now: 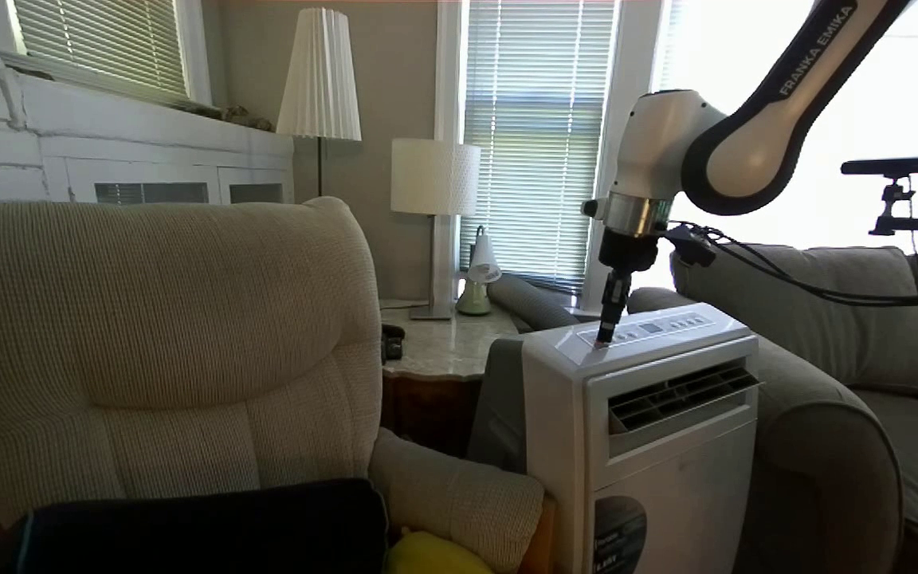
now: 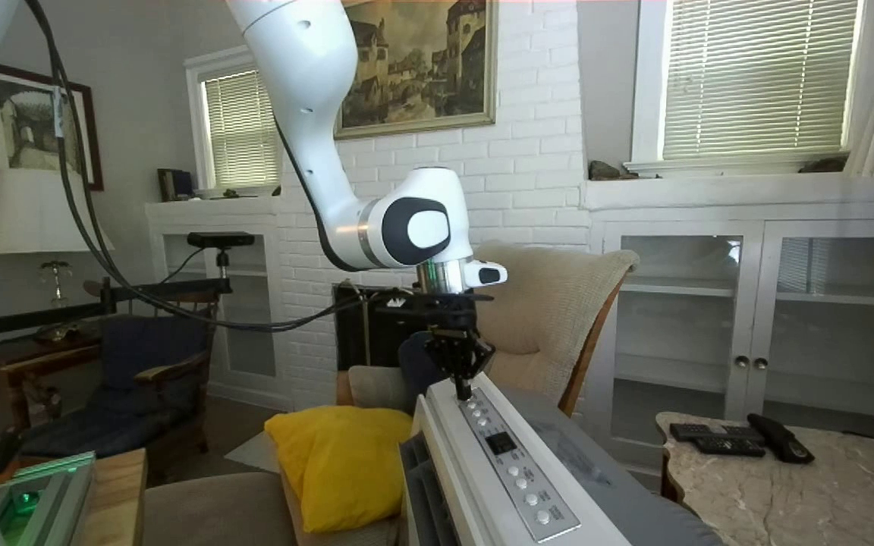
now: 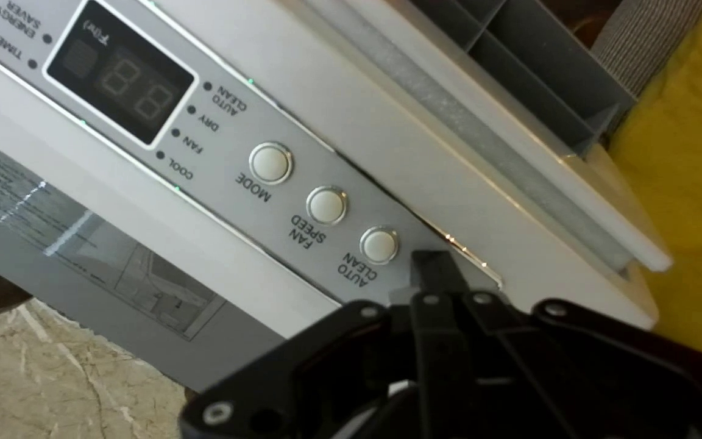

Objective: Turn off the white object

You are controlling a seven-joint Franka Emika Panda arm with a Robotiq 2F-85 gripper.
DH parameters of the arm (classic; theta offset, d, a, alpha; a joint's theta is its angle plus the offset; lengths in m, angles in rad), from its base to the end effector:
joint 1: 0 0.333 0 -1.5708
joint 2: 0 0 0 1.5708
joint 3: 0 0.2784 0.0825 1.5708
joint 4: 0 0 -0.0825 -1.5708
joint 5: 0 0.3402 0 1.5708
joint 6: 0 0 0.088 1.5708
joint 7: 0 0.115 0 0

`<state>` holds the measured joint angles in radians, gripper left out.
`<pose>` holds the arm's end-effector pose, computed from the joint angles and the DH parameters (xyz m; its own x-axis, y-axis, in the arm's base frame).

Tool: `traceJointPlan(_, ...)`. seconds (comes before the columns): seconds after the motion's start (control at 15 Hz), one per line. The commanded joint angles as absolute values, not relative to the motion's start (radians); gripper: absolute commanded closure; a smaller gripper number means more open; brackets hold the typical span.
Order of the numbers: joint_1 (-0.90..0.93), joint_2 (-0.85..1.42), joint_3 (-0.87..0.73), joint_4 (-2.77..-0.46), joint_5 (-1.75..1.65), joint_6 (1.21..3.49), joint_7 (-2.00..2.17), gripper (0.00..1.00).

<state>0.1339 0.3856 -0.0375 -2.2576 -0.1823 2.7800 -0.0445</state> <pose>0.5154 0.0570 0.1983 0.9429 0.3098 0.1222 0.2979 -0.9487 0.1061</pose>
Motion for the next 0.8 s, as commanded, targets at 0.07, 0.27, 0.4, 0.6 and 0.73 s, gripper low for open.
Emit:
traceJointPlan(0.07, 0.111, 0.309, 0.009, -2.283, -0.163, 2.762, -0.058, 1.0)
traceJointPlan(0.27, 0.111, 0.246, 0.015, -2.296, -0.174, 2.731, -0.062, 0.68)
traceJointPlan(0.4, 0.112, 0.207, 0.014, -2.3, -0.182, 2.689, -0.059, 0.54)
traceJointPlan(0.6, 0.107, 0.145, 0.015, -2.296, -0.174, 2.56, -0.042, 0.32)
traceJointPlan(0.73, 0.103, 0.103, 0.014, -2.294, -0.17, 2.482, -0.02, 0.18)
